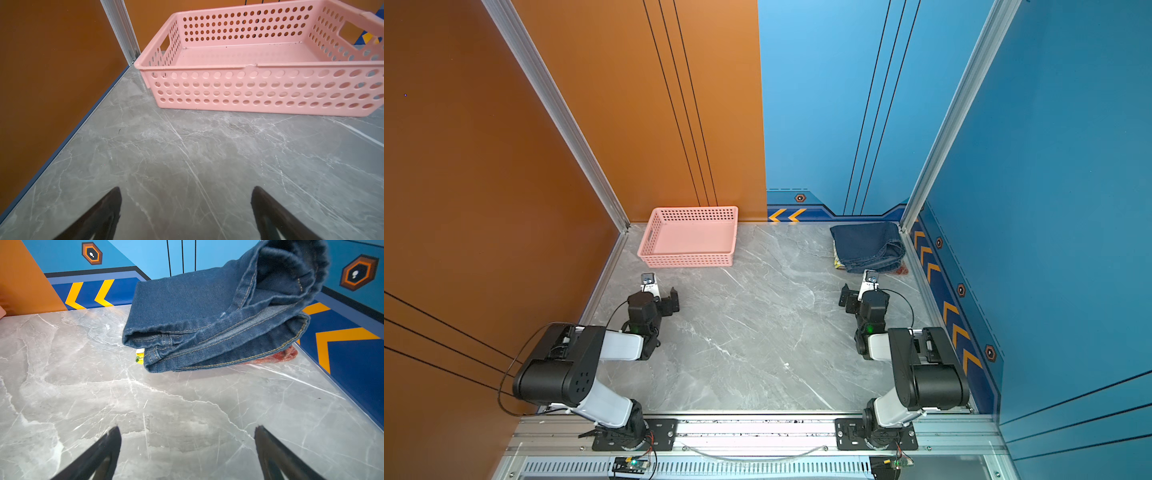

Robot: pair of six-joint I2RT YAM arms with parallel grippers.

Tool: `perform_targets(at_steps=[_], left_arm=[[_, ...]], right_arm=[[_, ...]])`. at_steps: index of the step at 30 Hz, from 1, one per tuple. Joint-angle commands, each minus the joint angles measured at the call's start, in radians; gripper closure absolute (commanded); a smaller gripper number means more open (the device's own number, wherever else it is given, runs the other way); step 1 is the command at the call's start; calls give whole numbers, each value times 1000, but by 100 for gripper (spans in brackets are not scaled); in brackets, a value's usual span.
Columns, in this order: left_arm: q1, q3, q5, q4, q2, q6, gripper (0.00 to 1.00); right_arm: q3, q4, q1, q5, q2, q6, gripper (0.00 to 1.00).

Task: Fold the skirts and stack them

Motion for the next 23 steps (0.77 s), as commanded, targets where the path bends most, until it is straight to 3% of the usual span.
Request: perform_targets(at_steps=[1, 3, 6, 23], left_arm=[[0, 10, 19, 14, -9, 4, 2], [1, 9, 19, 13, -9, 4, 2], [1, 9, 19, 13, -10, 3, 2], [1, 9, 19, 14, -10, 5, 2]], right_arm=[[8, 6, 23, 35, 5, -28, 0], [0, 29, 40, 71, 6, -39, 0], [15, -5, 5, 3, 5, -19, 0], [17, -7, 11, 10, 6, -23, 0]])
